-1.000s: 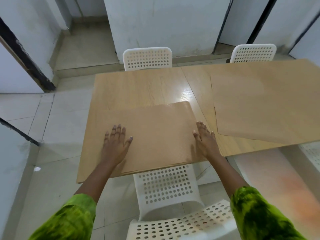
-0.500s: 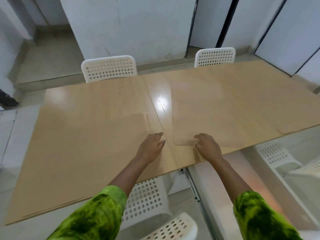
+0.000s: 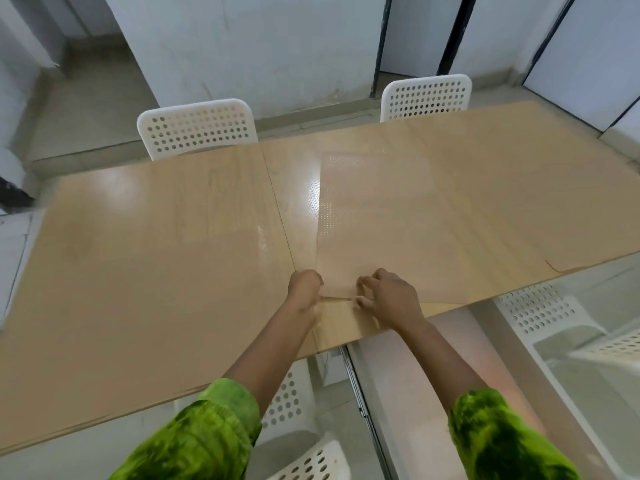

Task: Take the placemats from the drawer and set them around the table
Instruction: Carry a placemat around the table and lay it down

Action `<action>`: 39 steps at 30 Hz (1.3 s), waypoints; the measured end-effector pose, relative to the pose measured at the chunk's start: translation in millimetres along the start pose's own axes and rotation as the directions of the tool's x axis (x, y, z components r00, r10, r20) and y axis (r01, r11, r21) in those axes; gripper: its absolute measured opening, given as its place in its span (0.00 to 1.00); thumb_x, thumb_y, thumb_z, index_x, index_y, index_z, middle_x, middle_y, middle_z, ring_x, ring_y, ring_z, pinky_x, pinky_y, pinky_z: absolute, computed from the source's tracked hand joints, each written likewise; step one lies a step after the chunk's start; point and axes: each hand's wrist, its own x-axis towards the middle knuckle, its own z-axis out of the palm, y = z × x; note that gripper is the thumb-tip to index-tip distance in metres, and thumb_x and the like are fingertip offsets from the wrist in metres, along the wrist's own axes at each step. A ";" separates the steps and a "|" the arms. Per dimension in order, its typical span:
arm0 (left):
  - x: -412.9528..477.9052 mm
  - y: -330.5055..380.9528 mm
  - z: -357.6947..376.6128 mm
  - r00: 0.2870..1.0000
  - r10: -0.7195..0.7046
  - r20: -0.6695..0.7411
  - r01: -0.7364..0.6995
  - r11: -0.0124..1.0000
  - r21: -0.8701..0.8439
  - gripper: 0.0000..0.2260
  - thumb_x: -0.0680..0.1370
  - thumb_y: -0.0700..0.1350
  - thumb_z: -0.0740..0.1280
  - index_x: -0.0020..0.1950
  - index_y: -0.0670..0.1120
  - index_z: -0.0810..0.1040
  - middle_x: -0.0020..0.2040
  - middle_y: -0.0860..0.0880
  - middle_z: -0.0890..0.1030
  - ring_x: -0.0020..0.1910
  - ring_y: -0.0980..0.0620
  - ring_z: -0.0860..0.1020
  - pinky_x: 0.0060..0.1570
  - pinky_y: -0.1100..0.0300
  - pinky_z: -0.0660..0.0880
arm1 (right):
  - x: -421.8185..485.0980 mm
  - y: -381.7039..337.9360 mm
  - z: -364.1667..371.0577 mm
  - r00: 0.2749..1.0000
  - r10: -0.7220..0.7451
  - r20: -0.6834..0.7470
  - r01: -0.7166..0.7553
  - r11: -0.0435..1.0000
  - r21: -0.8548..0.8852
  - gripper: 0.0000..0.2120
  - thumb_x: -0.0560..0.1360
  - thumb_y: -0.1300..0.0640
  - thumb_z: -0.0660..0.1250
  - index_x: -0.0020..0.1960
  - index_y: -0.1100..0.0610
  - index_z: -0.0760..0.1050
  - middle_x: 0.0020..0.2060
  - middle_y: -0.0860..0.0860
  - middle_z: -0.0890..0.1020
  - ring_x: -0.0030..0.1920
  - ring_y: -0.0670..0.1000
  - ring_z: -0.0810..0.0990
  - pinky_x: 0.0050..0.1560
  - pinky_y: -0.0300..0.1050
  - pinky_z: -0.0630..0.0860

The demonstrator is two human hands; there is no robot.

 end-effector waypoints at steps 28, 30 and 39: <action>-23.7 53.1 -75.7 0.881 0.423 0.211 -0.347 0.882 -0.320 0.15 0.78 0.32 0.55 0.54 0.44 0.78 0.54 0.46 0.82 0.56 0.48 0.79 0.40 0.54 0.80 | 28.4 12.8 -90.8 0.973 0.227 -0.031 -0.132 0.664 0.736 0.17 0.77 0.65 0.60 0.65 0.61 0.72 0.66 0.57 0.74 0.64 0.54 0.73 0.63 0.46 0.67; -25.2 67.4 -112.2 0.871 0.434 0.232 -0.328 0.863 -0.384 0.16 0.78 0.34 0.56 0.62 0.42 0.76 0.60 0.43 0.80 0.59 0.47 0.79 0.41 0.58 0.81 | 40.7 12.5 -94.6 0.969 0.244 -0.033 -0.156 0.709 0.688 0.21 0.77 0.61 0.61 0.70 0.58 0.67 0.71 0.56 0.67 0.71 0.55 0.66 0.69 0.48 0.62; -59.5 90.9 -290.7 0.830 0.494 0.258 -0.367 0.833 -0.414 0.15 0.72 0.39 0.62 0.57 0.41 0.80 0.53 0.44 0.83 0.47 0.51 0.84 0.41 0.60 0.80 | 44.0 -52.4 -94.5 0.953 0.300 0.034 -0.209 0.573 0.793 0.36 0.75 0.46 0.64 0.76 0.54 0.52 0.75 0.54 0.60 0.73 0.58 0.62 0.70 0.54 0.63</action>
